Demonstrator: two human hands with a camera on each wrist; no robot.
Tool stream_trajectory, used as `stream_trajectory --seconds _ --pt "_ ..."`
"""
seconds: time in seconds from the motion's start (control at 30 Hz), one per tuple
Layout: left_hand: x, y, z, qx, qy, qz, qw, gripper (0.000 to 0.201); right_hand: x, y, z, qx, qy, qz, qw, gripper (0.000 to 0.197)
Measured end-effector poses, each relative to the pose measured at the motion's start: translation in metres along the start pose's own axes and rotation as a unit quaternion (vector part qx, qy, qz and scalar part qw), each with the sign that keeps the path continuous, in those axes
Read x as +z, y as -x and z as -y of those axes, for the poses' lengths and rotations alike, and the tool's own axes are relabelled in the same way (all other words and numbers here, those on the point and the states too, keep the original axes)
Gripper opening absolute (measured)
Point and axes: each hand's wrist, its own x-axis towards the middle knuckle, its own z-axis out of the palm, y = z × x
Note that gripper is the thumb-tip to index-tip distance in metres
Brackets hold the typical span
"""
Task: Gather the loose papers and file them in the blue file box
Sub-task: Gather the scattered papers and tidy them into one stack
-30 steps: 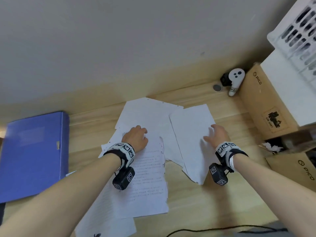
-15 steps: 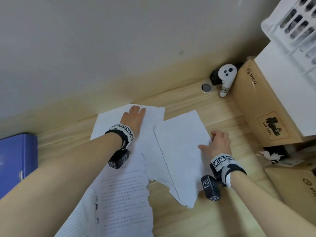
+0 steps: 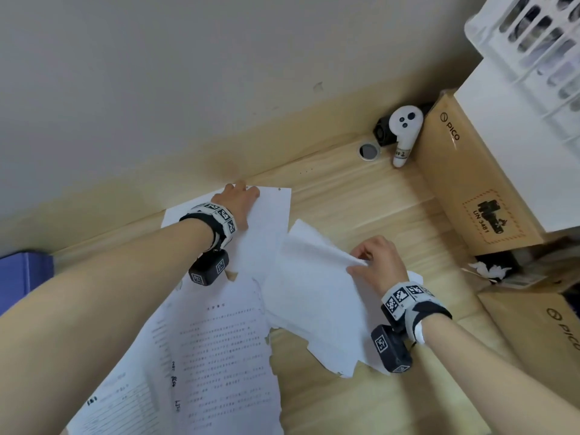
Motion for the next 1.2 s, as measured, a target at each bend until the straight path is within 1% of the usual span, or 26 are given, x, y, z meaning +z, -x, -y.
stream_trajectory --seconds 0.03,0.1,0.13,0.17,0.2,0.27,0.33,0.4,0.43,0.5,0.57,0.6,0.7,0.8,0.9,0.97,1.07,1.13,1.2 --pt "0.001 -0.001 0.002 0.001 0.006 -0.011 1.0 0.077 0.003 0.002 0.004 -0.008 0.027 0.018 0.999 0.032" --pt "0.002 -0.003 0.004 0.002 0.013 -0.032 0.999 0.082 0.011 0.005 0.012 -0.008 0.086 0.044 0.995 0.059" --pt "0.003 -0.005 0.006 0.004 0.012 -0.036 0.999 0.086 0.015 0.006 0.016 0.0 0.113 0.048 0.992 0.069" --pt "0.002 -0.006 0.008 0.004 0.012 -0.037 0.999 0.09 0.019 0.006 0.018 0.009 0.131 0.053 0.99 0.074" --pt "0.002 -0.007 0.009 0.003 0.014 -0.038 0.999 0.091 0.021 0.006 0.021 0.017 0.142 0.058 0.988 0.072" --pt "0.002 -0.009 0.011 0.003 0.016 -0.049 0.999 0.087 0.023 0.003 0.023 0.029 0.165 0.078 0.983 0.058" --pt "0.001 -0.011 0.011 0.004 -0.007 -0.057 0.998 0.085 0.024 0.0 0.023 0.038 0.178 0.098 0.978 0.044" --pt "-0.001 -0.012 0.01 0.002 -0.032 -0.056 0.998 0.08 0.024 -0.004 0.023 0.049 0.17 0.108 0.978 0.034" --pt "-0.002 -0.011 0.009 0.001 -0.031 -0.056 0.998 0.075 0.025 -0.006 0.022 0.054 0.163 0.113 0.979 0.032" --pt "-0.002 -0.009 0.006 0.007 -0.008 -0.076 0.997 0.054 0.026 -0.009 0.021 0.059 0.156 0.118 0.979 0.031" --pt "-0.002 -0.003 0.001 0.027 0.012 -0.11 0.993 0.033 0.026 -0.009 0.021 0.055 0.158 0.124 0.978 0.035" --pt "-0.002 0.001 -0.001 0.043 0.018 -0.125 0.991 0.028 0.025 -0.009 0.02 0.051 0.159 0.126 0.978 0.038" --pt "-0.007 0.013 -0.005 0.097 0.024 -0.167 0.981 0.026 0.024 -0.002 0.018 0.032 0.151 0.116 0.981 0.043" --pt "-0.017 0.025 -0.012 0.118 0.057 -0.198 0.971 0.025 0.03 0.019 0.007 0.009 0.107 0.089 0.99 0.048" --pt "-0.033 0.043 -0.024 0.119 0.078 -0.248 0.958 0.023 0.031 0.039 -0.007 0.007 0.095 0.089 0.991 0.036" --pt "-0.051 0.057 -0.031 0.116 0.09 -0.292 0.945 0.02 0.026 0.041 -0.012 0.001 0.118 0.095 0.988 0.026" --pt "-0.084 0.084 -0.039 0.13 0.119 -0.344 0.922 0.006 0.012 0.041 -0.013 -0.003 0.135 0.073 0.988 0.015" --pt "-0.1 0.107 -0.038 0.152 0.14 -0.37 0.906 0.012 0.0 0.044 -0.012 0.017 0.114 0.045 0.992 0.011" --pt "-0.104 0.134 -0.036 0.179 0.128 -0.387 0.895 0.015 -0.007 0.051 -0.011 0.047 0.085 0.019 0.995 0.007"
